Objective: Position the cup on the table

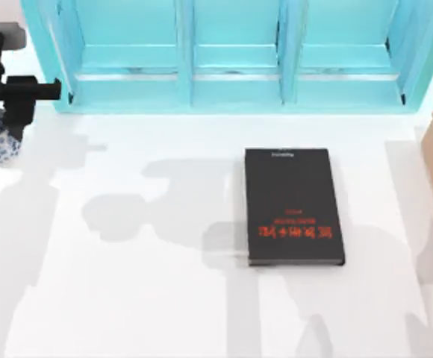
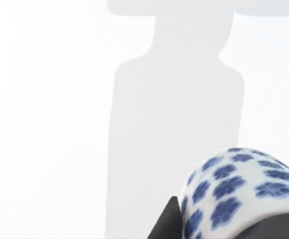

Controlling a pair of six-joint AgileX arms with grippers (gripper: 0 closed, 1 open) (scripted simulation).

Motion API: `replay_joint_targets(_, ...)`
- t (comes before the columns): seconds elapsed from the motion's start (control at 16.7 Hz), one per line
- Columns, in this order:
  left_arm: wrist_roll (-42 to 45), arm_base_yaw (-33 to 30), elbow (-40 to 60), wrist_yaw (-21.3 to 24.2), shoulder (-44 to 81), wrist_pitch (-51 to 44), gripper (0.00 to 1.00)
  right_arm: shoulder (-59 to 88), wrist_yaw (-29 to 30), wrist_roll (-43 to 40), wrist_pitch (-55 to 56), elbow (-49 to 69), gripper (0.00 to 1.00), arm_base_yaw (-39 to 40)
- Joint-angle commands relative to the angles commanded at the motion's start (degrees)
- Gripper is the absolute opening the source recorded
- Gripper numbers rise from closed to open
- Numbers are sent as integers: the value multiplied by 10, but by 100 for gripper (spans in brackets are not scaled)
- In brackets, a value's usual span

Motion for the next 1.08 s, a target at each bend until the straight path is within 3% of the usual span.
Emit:
replay_joint_targets(0.36,102,86,-178,19,-152,49,0,0,0,0,0,0,100,0)
replay_joint_targets(0.84,110,88,-198,19,-156,60,0,0,0,0,0,0,100,0)
replay_joint_targets(1.08,109,89,-247,19,-136,144,0,0,0,0,0,0,100,0)
